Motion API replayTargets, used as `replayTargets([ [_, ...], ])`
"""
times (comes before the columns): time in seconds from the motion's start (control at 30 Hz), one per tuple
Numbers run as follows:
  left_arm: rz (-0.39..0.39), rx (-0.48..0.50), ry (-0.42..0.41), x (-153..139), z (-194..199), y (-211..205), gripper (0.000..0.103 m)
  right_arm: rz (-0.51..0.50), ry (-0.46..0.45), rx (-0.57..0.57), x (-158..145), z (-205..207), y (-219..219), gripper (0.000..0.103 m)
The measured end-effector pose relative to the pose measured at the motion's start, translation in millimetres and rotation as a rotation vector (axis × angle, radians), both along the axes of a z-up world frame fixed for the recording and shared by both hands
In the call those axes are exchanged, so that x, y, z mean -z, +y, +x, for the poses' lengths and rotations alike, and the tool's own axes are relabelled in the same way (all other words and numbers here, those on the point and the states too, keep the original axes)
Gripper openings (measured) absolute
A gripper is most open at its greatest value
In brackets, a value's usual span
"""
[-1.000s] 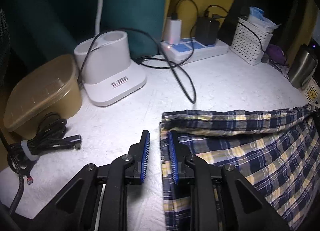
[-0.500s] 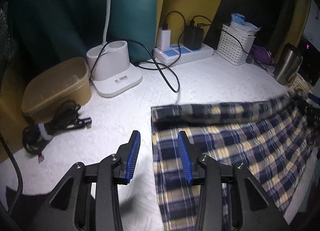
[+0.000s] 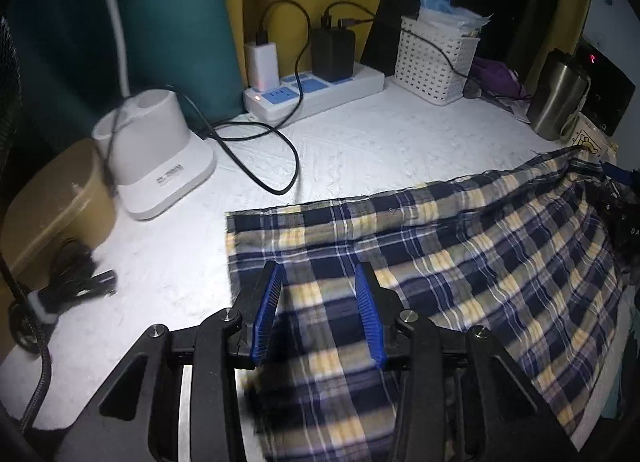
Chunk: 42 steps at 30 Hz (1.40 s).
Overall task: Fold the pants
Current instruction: 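Open the right gripper and withdraw both grippers from the folded pants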
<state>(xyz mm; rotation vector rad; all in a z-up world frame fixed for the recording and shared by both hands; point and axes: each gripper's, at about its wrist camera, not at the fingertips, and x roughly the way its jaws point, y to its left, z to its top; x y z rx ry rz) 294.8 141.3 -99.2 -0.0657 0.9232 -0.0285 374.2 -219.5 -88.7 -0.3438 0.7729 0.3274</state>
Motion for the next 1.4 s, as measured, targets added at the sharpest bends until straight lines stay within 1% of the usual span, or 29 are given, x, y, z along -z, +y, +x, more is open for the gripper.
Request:
replayTargets([
  [0.1,0.010,-0.016,0.029,13.4,11.0,2.8,0.038,-0.006,0.049,0.018,15.3,15.9,-1.7,0.099],
  [0.17,0.020,-0.044,0.064,24.8,17.0,8.6,0.038,-0.017,0.081,0.029,24.7,24.0,-3.0,0.099],
  [0.2,0.022,-0.045,0.051,25.8,16.7,10.1,0.038,-0.024,0.092,0.037,29.2,27.3,-4.2,0.099],
  [0.27,0.034,-0.053,0.057,23.8,15.4,11.2,0.038,-0.027,0.096,0.054,32.9,30.7,-7.4,0.099],
  [0.4,0.041,-0.077,0.041,12.2,0.0,13.8,0.038,-0.023,0.077,0.103,26.9,29.4,-15.5,0.099],
  [0.5,0.044,-0.079,0.025,1.5,-20.7,12.7,0.038,-0.002,0.041,0.113,13.5,15.3,-22.3,0.099],
  [0.57,0.037,-0.085,0.015,-5.0,-39.9,12.5,0.039,0.017,0.027,0.091,5.2,-0.4,-23.5,0.099],
  [0.63,0.026,-0.100,0.006,-9.4,-60.8,14.4,0.042,0.018,0.020,0.061,-0.5,-17.5,-19.9,0.099],
  [0.67,0.021,-0.110,0.001,-10.6,-69.4,15.5,0.046,0.022,0.024,0.041,-2.0,-27.0,-16.9,0.099],
  [0.7,0.014,-0.123,-0.003,-11.8,-79.7,16.5,0.049,0.025,0.026,0.022,-3.1,-36.1,-13.8,0.099],
  [0.8,-0.013,-0.146,-0.009,-12.2,-112.4,17.9,0.050,0.041,0.036,-0.014,-4.9,-57.6,-5.8,0.099],
  [0.9,-0.034,-0.154,-0.011,-9.2,-135.6,16.2,0.050,0.054,0.040,-0.044,-7.7,-74.8,3.7,0.099],
  [1.0,-0.066,-0.160,-0.003,-2.8,-154.5,14.2,0.050,0.082,0.050,-0.098,-11.4,-96.2,17.9,0.099],
  [1.1,-0.103,-0.161,0.008,4.5,-171.5,11.7,0.050,0.084,0.054,-0.143,-10.0,-113.3,37.0,0.099],
  [1.17,-0.136,-0.155,0.026,10.4,-180.1,7.8,0.050,0.083,0.060,-0.170,-6.3,-123.7,49.0,0.099],
  [1.23,-0.152,-0.153,0.048,17.5,-188.9,2.8,0.050,0.079,0.076,-0.189,0.7,-129.8,58.8,0.099],
  [1.27,-0.152,-0.144,0.048,20.6,-191.8,-0.5,0.050,0.071,0.088,-0.195,5.1,-131.3,61.9,0.099],
  [1.3,-0.131,-0.130,0.028,22.7,-196.0,-5.2,0.050,0.052,0.105,-0.199,12.0,-133.4,66.0,0.099],
  [1.33,-0.115,-0.124,0.011,23.0,-197.7,-8.3,0.049,0.035,0.115,-0.202,18.3,-135.7,68.1,0.099],
  [1.37,-0.101,-0.122,-0.001,23.7,-199.0,-9.9,0.042,0.023,0.123,-0.204,22.7,-136.3,69.2,0.099],
  [1.4,-0.079,-0.125,-0.008,24.2,-200.0,-10.4,0.019,0.002,0.140,-0.203,30.1,-137.8,69.9,0.099],
])
